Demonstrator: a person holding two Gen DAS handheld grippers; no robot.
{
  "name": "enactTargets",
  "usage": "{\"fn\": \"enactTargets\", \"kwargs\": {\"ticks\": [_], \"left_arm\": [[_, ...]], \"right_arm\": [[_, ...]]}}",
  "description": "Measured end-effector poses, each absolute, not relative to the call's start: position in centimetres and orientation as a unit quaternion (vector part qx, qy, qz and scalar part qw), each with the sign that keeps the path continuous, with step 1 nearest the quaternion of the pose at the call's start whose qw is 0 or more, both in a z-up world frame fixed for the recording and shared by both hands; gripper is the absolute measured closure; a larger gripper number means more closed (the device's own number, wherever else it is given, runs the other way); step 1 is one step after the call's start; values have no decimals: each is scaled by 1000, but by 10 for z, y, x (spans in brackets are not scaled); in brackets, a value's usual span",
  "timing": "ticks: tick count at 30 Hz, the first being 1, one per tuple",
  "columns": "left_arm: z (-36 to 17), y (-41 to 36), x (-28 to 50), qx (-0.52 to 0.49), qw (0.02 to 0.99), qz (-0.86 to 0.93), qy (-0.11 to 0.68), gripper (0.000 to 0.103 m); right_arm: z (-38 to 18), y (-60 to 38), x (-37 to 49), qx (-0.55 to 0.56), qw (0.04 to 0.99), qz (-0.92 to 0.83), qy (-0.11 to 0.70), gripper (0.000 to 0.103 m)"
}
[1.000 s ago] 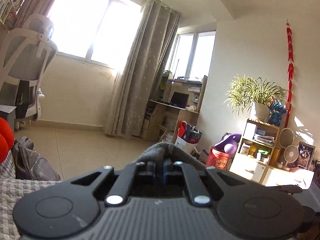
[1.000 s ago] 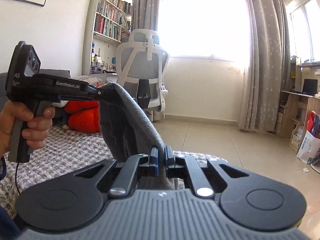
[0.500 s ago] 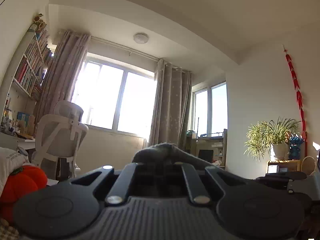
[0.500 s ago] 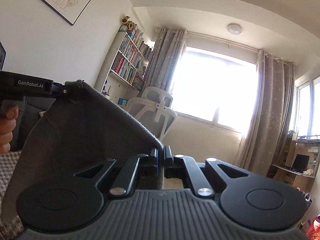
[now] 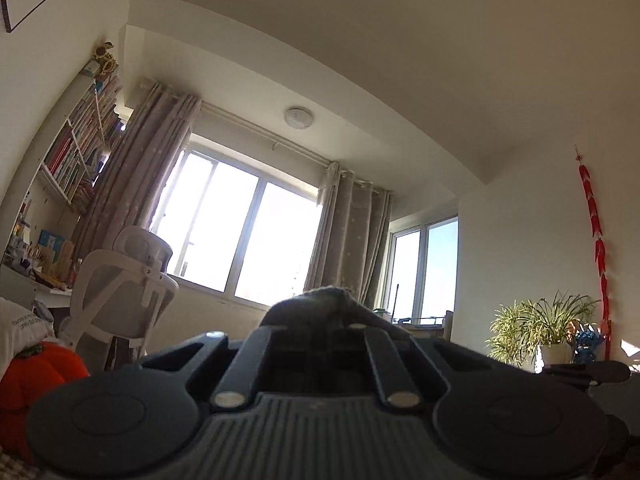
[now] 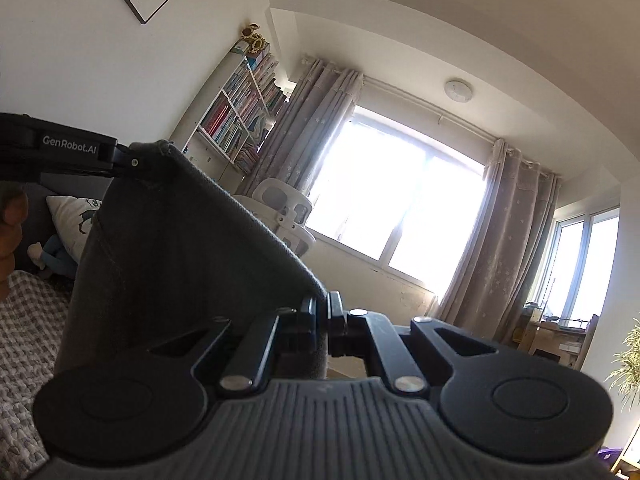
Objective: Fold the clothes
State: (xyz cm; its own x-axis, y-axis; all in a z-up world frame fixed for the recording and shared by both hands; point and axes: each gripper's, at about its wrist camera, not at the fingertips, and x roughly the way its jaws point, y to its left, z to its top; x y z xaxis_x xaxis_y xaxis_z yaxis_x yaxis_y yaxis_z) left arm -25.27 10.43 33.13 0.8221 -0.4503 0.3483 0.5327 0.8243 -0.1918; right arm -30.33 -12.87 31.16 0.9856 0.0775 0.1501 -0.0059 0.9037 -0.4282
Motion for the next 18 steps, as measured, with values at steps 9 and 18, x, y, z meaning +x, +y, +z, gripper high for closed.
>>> {"fn": "enactTargets", "kwargs": {"ticks": [9,18], "left_arm": [[368,116,-278,-98,951,-221,-195,97],[323,94,-128,-22,990,-127,-59,96]], "right_arm": [[338,-118,-296,-238,958,35,-154,100],[301,-137,-149,-188,978,67,-63,103]]}}
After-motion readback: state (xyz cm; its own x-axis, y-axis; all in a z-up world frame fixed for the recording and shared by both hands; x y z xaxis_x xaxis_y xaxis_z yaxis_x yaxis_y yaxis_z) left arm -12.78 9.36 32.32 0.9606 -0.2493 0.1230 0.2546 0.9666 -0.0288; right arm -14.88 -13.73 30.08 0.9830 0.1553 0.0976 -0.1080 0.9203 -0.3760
